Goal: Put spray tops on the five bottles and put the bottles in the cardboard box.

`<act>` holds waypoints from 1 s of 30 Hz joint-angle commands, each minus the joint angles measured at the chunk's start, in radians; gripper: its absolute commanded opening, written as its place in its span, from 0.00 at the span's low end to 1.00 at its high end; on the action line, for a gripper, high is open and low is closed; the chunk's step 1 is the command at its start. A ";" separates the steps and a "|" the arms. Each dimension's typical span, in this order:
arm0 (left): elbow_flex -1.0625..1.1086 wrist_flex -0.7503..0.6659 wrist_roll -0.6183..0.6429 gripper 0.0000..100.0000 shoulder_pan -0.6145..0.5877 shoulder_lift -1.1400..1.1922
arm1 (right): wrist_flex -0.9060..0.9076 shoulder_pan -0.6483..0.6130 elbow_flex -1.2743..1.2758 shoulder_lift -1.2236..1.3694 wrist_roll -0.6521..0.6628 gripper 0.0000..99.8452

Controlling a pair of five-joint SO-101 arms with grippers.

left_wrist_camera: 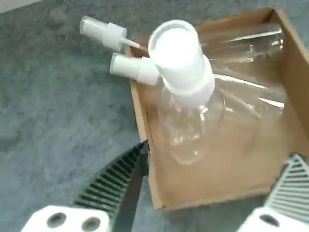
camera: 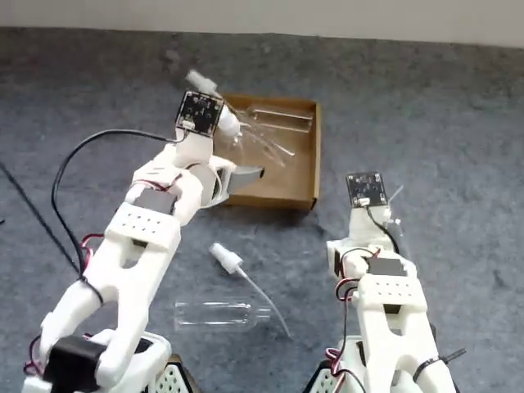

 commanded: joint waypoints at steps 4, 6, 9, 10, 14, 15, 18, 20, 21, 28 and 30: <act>-0.130 -0.164 0.011 0.35 -0.016 0.194 | -0.018 0.010 -0.007 -0.024 0.011 0.22; -0.193 -0.164 0.011 0.35 -0.036 0.268 | -0.018 0.010 -0.007 -0.022 0.011 0.22; -0.239 -0.166 0.011 0.35 -0.042 0.354 | -0.018 0.010 -0.007 -0.022 0.011 0.22; -0.248 -0.167 0.011 0.35 -0.041 0.371 | -0.018 0.010 -0.007 -0.022 0.011 0.22; -0.245 -0.172 0.009 0.28 -0.039 0.389 | -0.018 0.010 -0.007 -0.022 0.012 0.22; -0.243 -0.183 0.009 0.27 -0.039 0.389 | -0.018 0.010 -0.007 -0.022 0.012 0.22; -0.243 -0.190 0.009 0.26 -0.041 0.392 | -0.018 0.010 -0.007 -0.022 0.012 0.22; -0.237 -0.189 0.009 0.26 -0.039 0.389 | -0.018 0.010 -0.007 -0.022 0.012 0.22; -0.232 -0.190 0.009 0.26 -0.039 0.389 | -0.018 0.010 -0.007 -0.021 0.012 0.22; -0.234 -0.190 0.000 0.21 -0.047 0.331 | -0.018 0.010 -0.007 -0.021 0.012 0.22; -0.229 -0.184 -0.063 0.20 -0.047 0.262 | -0.019 0.010 -0.007 -0.021 0.012 0.22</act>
